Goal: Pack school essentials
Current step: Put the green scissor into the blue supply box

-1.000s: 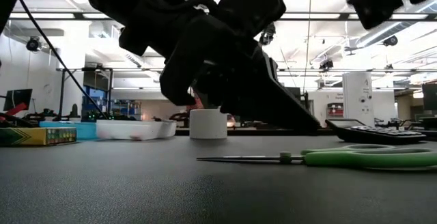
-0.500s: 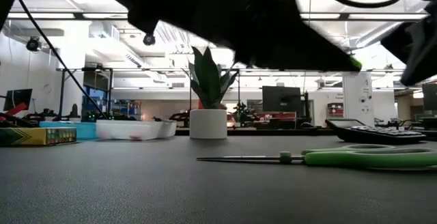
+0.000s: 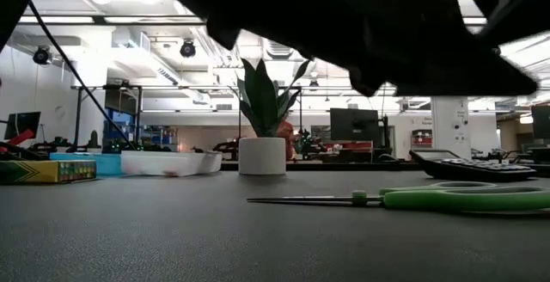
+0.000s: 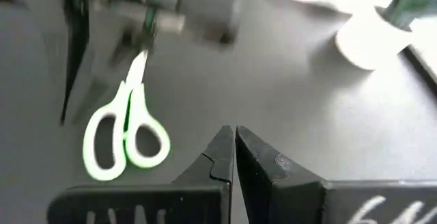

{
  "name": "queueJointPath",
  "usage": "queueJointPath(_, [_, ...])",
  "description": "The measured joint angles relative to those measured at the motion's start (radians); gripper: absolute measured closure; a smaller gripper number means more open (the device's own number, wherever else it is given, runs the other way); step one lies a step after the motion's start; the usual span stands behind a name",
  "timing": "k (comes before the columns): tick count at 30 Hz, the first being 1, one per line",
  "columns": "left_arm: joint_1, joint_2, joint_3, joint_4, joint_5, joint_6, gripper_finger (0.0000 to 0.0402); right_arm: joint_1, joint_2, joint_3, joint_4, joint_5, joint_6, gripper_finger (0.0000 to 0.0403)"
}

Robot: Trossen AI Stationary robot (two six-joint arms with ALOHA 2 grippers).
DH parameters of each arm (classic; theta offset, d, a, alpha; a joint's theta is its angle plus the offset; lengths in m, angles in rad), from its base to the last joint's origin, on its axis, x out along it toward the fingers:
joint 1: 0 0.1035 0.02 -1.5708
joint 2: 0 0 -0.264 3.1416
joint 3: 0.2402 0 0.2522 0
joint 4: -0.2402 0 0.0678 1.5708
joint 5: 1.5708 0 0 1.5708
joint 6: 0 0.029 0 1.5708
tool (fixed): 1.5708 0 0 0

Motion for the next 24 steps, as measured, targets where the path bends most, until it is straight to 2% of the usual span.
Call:
queueJointPath(4, [0.005, 0.038, 0.099, -0.192, -0.001, -0.002, 0.0401, -0.002, -0.087, -0.001, 0.0, 0.049, -0.104, 0.0394])
queueJointPath(8, [0.016, 0.029, 0.18, -0.426, -0.029, -0.026, 0.0401, -0.002, -0.178, -0.001, -0.001, 0.072, -0.174, 0.0394])
queueJointPath(10, [0.02, 0.025, 0.199, -0.487, -0.039, -0.027, 0.0395, -0.002, -0.221, -0.001, 0.001, 0.085, -0.196, 0.0394])
queueJointPath(13, [0.021, 0.027, 0.201, -0.497, -0.039, -0.029, 0.0367, -0.002, -0.267, -0.003, 0.002, 0.091, -0.227, 0.0394])
queueJointPath(17, [0.021, 0.031, 0.196, -0.445, -0.044, -0.04, 0.0308, -0.002, -0.302, -0.007, 0.002, 0.108, -0.23, 0.0394])
queueJointPath(21, [0.021, 0.058, 0.195, -0.373, -0.045, -0.052, 0.0254, -0.002, -0.3, -0.011, 0.0, 0.108, -0.232, 0.0394])
queueJointPath(24, [0.021, 0.079, 0.191, -0.344, -0.045, -0.053, 0.023, -0.002, -0.289, -0.011, 0.001, 0.108, -0.231, 0.0394])
